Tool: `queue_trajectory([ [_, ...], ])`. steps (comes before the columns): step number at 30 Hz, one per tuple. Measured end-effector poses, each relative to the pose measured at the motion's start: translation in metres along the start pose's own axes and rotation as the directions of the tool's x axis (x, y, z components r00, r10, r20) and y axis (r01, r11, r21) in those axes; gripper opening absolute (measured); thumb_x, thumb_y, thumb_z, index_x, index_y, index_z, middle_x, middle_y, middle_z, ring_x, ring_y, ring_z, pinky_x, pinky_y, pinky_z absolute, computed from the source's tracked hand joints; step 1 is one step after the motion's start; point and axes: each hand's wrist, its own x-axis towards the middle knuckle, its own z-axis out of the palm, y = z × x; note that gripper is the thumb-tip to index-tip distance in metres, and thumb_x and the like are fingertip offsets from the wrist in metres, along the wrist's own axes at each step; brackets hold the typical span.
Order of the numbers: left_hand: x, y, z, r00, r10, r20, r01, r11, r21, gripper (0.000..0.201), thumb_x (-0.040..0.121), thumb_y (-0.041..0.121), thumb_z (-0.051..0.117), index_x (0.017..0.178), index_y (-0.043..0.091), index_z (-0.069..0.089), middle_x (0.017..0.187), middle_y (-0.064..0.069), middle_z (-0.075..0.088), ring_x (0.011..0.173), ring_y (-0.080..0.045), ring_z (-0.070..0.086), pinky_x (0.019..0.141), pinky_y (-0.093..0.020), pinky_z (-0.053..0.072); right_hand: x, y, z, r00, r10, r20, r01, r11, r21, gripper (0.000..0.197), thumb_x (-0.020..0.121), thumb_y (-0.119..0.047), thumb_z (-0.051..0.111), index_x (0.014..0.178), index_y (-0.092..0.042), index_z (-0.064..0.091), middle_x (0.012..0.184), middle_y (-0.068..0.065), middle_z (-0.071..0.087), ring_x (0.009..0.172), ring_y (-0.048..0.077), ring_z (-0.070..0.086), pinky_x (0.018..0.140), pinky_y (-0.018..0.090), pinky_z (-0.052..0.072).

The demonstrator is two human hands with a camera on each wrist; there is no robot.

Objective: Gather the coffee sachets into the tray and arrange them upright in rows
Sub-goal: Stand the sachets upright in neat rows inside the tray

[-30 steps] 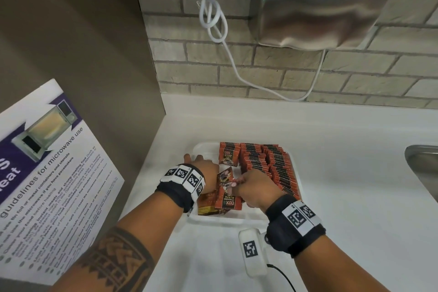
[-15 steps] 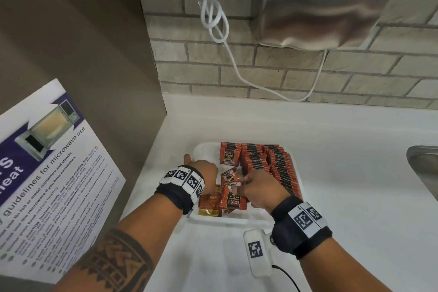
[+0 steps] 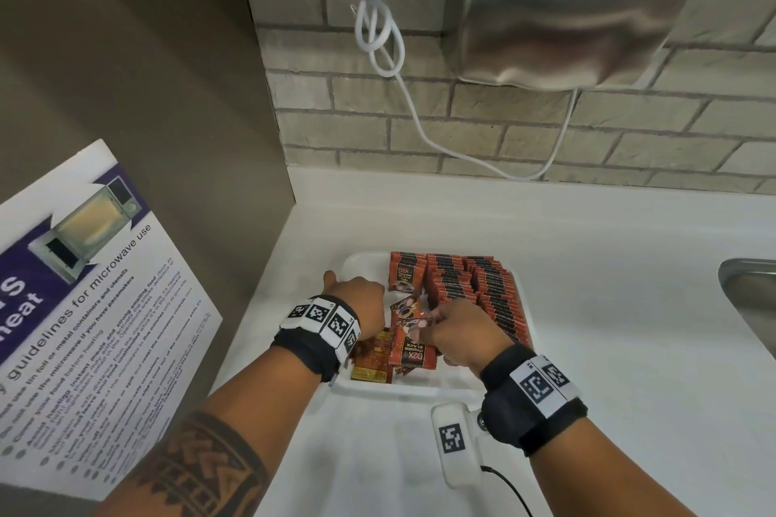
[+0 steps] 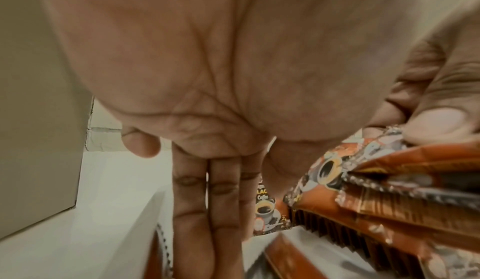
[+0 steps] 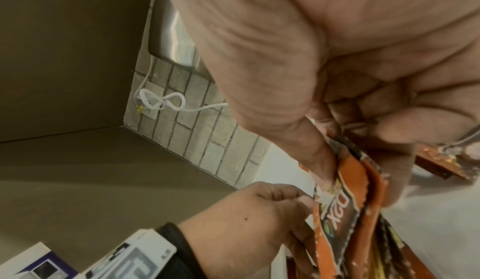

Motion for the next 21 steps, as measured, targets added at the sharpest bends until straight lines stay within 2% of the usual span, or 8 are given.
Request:
queue_trajectory([
  [4,0.0,-0.001,-0.002,1.0,-0.006,0.01,0.006,0.999,-0.039,0.017,0.091,0.017,0.042,0.076,0.021,0.049,0.084,0.001,0.056,0.092,-0.023,0.055,0.099,-0.049,0.026,0.0,0.0,-0.001,1.0,-0.012,-0.001,0.012,1.0,-0.005,0.018,0.089,-0.024,0.073,0.088,-0.007,0.066,0.076,0.004,0.061,0.054,0.011,0.048,0.051,0.022,0.038],
  [7,-0.001,-0.004,-0.006,0.999,0.002,-0.035,-0.005,0.995,-0.102,0.02,0.099,0.021,0.038,0.09,0.017,0.056,0.102,-0.005,0.064,0.103,-0.025,0.057,0.097,-0.043,0.031,-0.002,-0.002,-0.004,0.999,-0.049,-0.016,0.049,0.999,0.008,0.016,0.089,-0.025,0.074,0.094,-0.011,0.067,0.076,0.0,0.062,0.053,0.007,0.047,0.05,0.017,0.036],
  [10,-0.005,-0.007,-0.018,0.995,0.015,-0.096,-0.049,0.934,-0.353,0.042,0.109,0.034,0.028,0.104,0.008,0.061,0.108,-0.014,0.066,0.096,-0.028,0.059,0.082,-0.033,0.04,-0.007,-0.006,-0.011,0.995,-0.094,-0.019,0.094,0.996,0.004,0.019,0.089,-0.026,0.073,0.076,-0.016,0.063,0.063,-0.007,0.056,0.047,0.006,0.045,0.048,0.018,0.036],
  [11,-0.006,-0.008,-0.022,0.992,0.01,-0.124,-0.067,0.883,-0.465,0.045,0.109,0.04,0.027,0.106,0.009,0.059,0.106,-0.015,0.066,0.093,-0.027,0.06,0.079,-0.033,0.042,-0.01,-0.008,-0.013,0.993,-0.118,-0.021,0.118,0.993,0.011,0.023,0.09,-0.025,0.073,0.072,-0.017,0.061,0.059,-0.008,0.054,0.044,0.006,0.045,0.048,0.018,0.037],
  [13,-0.008,-0.009,-0.027,0.988,-0.009,-0.154,-0.099,0.733,-0.674,0.041,0.107,0.047,0.031,0.114,0.016,0.057,0.11,-0.011,0.066,0.094,-0.027,0.064,0.08,-0.037,0.053,-0.015,-0.013,-0.019,0.988,-0.152,-0.024,0.153,0.986,0.065,0.019,0.09,-0.021,0.073,0.076,-0.011,0.066,0.059,-0.004,0.06,0.042,0.006,0.05,0.045,0.019,0.041],
  [16,-0.015,-0.003,-0.032,0.996,0.078,-0.043,-0.073,0.44,-0.895,0.039,0.107,0.047,0.036,0.127,0.022,0.058,0.12,-0.009,0.066,0.099,-0.026,0.068,0.084,-0.047,0.061,-0.021,-0.02,-0.026,0.983,-0.182,-0.041,0.186,0.962,0.199,0.013,0.09,-0.014,0.072,0.095,-0.002,0.07,0.072,0.007,0.071,0.049,0.012,0.063,0.049,0.028,0.054],
  [18,-0.022,0.001,-0.033,0.99,0.134,0.034,0.006,0.206,-0.979,0.039,0.106,0.048,0.041,0.129,0.021,0.059,0.121,-0.013,0.067,0.096,-0.028,0.069,0.083,-0.049,0.061,-0.022,-0.023,-0.03,0.981,-0.181,-0.073,0.194,0.95,0.246,0.01,0.092,-0.008,0.068,0.099,-0.001,0.067,0.072,0.01,0.07,0.046,0.014,0.062,0.044,0.026,0.05],
  [21,-0.027,0.003,-0.028,0.967,0.253,0.043,0.057,-0.048,-0.997,0.039,0.1,0.038,0.06,0.133,0.019,0.056,0.132,-0.019,0.063,0.098,-0.032,0.069,0.082,-0.051,0.06,-0.018,-0.02,-0.033,0.968,-0.201,-0.149,0.234,0.938,0.255,0.015,0.093,-0.01,0.068,0.106,-0.002,0.066,0.077,0.006,0.069,0.044,0.003,0.059,0.042,0.019,0.045],
])
